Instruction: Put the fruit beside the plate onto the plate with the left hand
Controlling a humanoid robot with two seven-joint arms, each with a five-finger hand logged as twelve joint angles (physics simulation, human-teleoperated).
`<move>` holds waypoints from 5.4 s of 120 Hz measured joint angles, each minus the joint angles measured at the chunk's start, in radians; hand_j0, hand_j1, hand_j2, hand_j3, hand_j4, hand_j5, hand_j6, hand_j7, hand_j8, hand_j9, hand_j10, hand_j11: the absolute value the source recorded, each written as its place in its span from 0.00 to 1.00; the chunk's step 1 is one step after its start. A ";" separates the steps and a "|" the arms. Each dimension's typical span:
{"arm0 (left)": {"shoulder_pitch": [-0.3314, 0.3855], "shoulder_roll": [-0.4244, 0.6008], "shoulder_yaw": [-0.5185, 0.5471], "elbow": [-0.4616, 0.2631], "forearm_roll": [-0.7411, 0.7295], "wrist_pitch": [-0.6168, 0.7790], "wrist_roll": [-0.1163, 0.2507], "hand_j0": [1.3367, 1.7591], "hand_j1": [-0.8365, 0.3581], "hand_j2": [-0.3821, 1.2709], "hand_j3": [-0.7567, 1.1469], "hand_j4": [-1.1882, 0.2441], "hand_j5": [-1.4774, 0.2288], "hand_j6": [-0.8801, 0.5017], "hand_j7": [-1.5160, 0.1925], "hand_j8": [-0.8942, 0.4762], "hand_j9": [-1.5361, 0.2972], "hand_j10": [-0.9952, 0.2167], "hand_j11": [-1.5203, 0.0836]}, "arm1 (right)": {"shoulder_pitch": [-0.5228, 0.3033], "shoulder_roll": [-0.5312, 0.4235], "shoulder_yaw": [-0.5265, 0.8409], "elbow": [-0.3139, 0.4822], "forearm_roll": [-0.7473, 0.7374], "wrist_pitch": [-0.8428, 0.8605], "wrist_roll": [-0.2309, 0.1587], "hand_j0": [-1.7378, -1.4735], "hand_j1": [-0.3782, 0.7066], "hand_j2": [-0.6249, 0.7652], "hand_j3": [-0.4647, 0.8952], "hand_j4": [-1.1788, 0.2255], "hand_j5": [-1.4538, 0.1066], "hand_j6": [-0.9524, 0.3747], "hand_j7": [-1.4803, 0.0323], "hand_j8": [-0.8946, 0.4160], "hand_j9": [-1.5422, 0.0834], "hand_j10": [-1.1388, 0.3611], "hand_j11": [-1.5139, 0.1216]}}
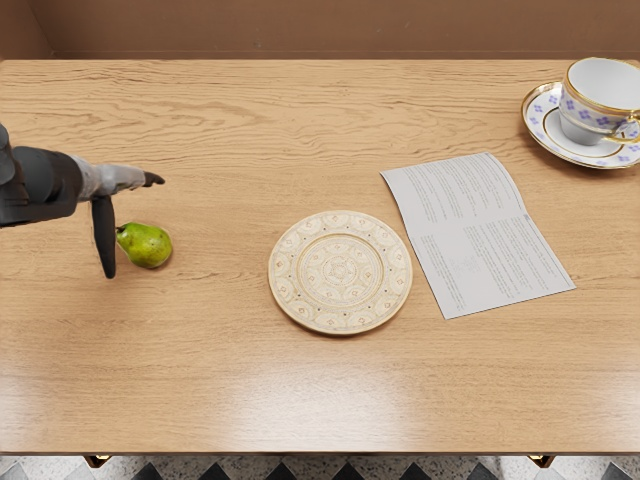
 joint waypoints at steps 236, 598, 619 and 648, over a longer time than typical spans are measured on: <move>0.158 -0.105 0.045 0.014 0.211 0.293 0.000 0.76 0.71 0.27 0.40 0.63 0.65 0.43 0.67 0.44 0.63 0.58 0.72 | 0.001 0.000 0.002 -0.005 0.000 0.000 0.000 0.30 0.06 0.45 0.34 0.82 0.91 0.70 0.96 0.66 0.93 0.74 0.90; -0.055 -0.116 -0.083 0.002 -0.090 0.069 0.000 0.75 0.40 0.44 0.40 0.62 0.29 0.45 0.34 0.43 0.33 0.26 0.37 | 0.001 0.000 0.002 -0.017 0.001 0.000 0.001 0.30 0.06 0.45 0.34 0.82 0.91 0.70 0.96 0.66 0.93 0.74 0.90; -0.057 -0.138 -0.110 0.001 -0.159 0.015 0.000 0.75 0.41 0.44 0.40 0.62 0.29 0.45 0.33 0.43 0.33 0.25 0.37 | 0.002 0.000 0.001 -0.017 0.001 0.000 0.001 0.30 0.06 0.45 0.34 0.82 0.91 0.70 0.96 0.66 0.93 0.74 0.90; -0.086 -0.199 -0.144 0.004 -0.237 -0.033 0.000 0.75 0.42 0.44 0.40 0.63 0.28 0.45 0.32 0.43 0.32 0.24 0.35 | 0.002 0.000 0.000 -0.017 0.001 0.001 0.001 0.30 0.06 0.45 0.34 0.82 0.91 0.70 0.96 0.66 0.93 0.74 0.90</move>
